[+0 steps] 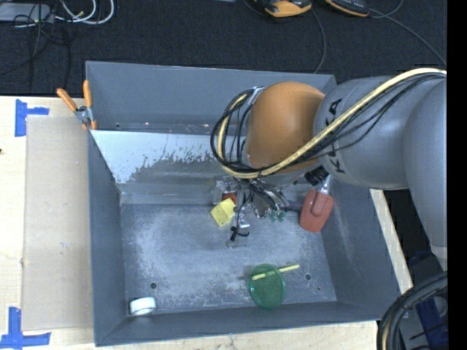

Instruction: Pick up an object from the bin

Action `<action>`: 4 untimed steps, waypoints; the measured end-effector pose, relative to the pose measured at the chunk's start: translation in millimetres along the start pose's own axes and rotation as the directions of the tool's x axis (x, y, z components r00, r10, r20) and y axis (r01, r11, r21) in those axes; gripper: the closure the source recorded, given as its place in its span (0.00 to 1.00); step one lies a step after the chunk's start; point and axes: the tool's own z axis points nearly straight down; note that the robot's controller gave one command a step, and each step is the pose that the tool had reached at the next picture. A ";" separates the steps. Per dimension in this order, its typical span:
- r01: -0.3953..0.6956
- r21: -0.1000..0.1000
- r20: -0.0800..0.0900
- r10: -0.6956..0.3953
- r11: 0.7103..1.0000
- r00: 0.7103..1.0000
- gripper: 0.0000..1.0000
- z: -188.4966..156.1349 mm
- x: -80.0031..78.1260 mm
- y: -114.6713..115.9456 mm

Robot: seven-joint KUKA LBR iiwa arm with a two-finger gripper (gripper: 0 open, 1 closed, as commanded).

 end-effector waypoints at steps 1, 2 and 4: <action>-0.024 0.000 0.006 0.024 1.000 1.000 0.00 -13.0 -22.0 -41.3; -0.021 -0.002 0.001 0.021 1.000 1.000 0.00 62.5 -19.4 -38.7; 0.036 -0.001 0.005 -0.036 0.999 0.999 1.00 63.0 -19.3 -30.2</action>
Offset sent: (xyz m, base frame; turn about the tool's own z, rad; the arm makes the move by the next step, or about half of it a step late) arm 0.0233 -0.0360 -0.0632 0.0221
